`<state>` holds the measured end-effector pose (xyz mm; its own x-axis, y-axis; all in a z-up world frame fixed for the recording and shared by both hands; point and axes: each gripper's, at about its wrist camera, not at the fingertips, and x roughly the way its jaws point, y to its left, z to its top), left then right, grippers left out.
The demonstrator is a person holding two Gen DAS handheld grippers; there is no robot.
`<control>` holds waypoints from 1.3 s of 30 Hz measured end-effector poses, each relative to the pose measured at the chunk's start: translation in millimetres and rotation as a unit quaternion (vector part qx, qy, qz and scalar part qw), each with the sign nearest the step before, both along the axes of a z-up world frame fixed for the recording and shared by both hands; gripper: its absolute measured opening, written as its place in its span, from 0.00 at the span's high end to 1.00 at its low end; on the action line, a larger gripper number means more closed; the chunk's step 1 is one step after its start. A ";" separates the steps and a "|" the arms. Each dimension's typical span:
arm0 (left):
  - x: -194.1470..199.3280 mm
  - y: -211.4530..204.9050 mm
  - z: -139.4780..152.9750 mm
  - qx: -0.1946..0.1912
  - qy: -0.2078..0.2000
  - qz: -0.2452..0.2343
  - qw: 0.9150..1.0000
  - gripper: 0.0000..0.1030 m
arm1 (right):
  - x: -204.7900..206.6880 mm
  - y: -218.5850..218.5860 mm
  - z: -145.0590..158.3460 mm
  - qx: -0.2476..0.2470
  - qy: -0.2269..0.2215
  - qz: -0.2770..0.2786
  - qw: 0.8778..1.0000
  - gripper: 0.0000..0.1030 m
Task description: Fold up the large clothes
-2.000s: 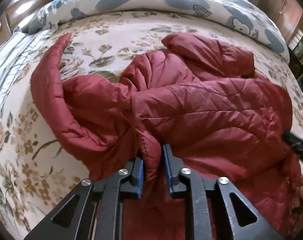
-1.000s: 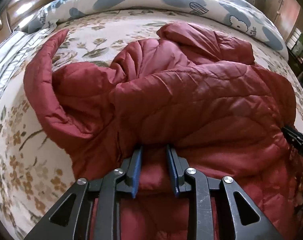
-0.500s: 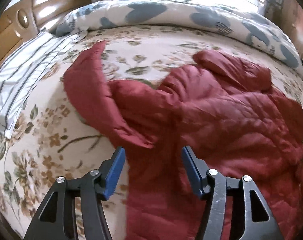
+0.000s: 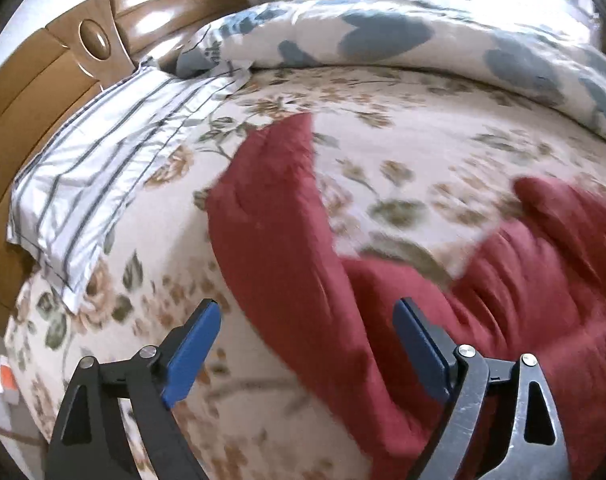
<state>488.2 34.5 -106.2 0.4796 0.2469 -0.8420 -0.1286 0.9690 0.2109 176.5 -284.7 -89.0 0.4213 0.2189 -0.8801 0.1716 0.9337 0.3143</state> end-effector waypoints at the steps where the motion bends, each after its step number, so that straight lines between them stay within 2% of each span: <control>1: 16.6 1.4 -5.5 0.010 0.011 0.008 1.000 0.14 | -3.5 -1.8 3.2 -0.001 -0.002 -0.002 1.000 0.39; 4: 51.5 8.0 -23.6 0.042 0.038 0.029 0.998 0.14 | -14.0 -7.0 9.5 -0.010 -0.011 0.001 1.000 0.35; 5: 63.8 11.5 -28.7 0.040 0.044 0.038 0.997 0.15 | -15.7 -9.1 9.5 -0.012 -0.011 0.001 1.000 0.35; 6: 70.9 15.3 -32.9 0.031 0.050 0.046 0.997 0.21 | -17.6 -11.9 8.8 -0.012 -0.008 -0.001 1.000 0.35; 7: 75.4 17.2 -37.0 0.020 0.055 0.049 0.997 0.29 | -18.7 -14.9 7.7 -0.009 -0.004 -0.004 1.000 0.35; 8: 79.8 18.3 -42.9 0.002 0.064 0.049 0.997 0.54 | -19.9 -18.3 6.5 -0.004 -0.001 -0.007 1.000 0.35; 9: 84.2 19.6 -45.9 -0.010 0.073 0.050 0.996 0.67 | -21.5 -19.6 6.6 -0.003 -0.001 -0.009 1.000 0.35; 12: 79.3 17.4 -45.4 -0.025 0.066 0.049 0.996 0.86 | -21.8 -21.9 5.8 -0.005 -0.004 -0.011 1.000 0.35; 15: 58.5 11.5 -28.0 -0.069 0.029 0.033 0.997 0.91 | -21.2 -23.3 4.6 0.010 -0.011 -0.018 1.000 0.35; 18: 27.5 4.3 -3.9 -0.114 -0.010 0.007 0.993 0.92 | -19.2 -21.7 2.6 0.031 -0.014 -0.022 0.999 0.35; 22: -20.0 -10.5 22.6 -0.171 -0.052 -0.031 0.983 0.92 | -17.9 -10.5 4.7 0.032 -0.016 -0.010 0.999 0.35; 29: -91.4 -37.9 41.5 -0.204 -0.085 -0.093 0.971 0.92 | -18.5 2.7 11.1 0.030 -0.010 0.006 0.999 0.35; 32: -108.5 -27.1 44.8 -0.212 -0.094 -0.118 0.966 0.92 | -19.9 2.8 13.1 0.032 -0.008 0.004 0.999 0.35; 36: -139.2 -38.3 54.0 -0.212 -0.094 -0.148 0.961 0.92 | -19.9 1.1 13.5 0.034 -0.001 -0.002 0.999 0.35; 39: -149.9 -41.9 54.5 -0.228 -0.088 -0.162 0.956 0.91 | -18.1 -1.7 13.0 0.041 0.002 -0.009 0.999 0.35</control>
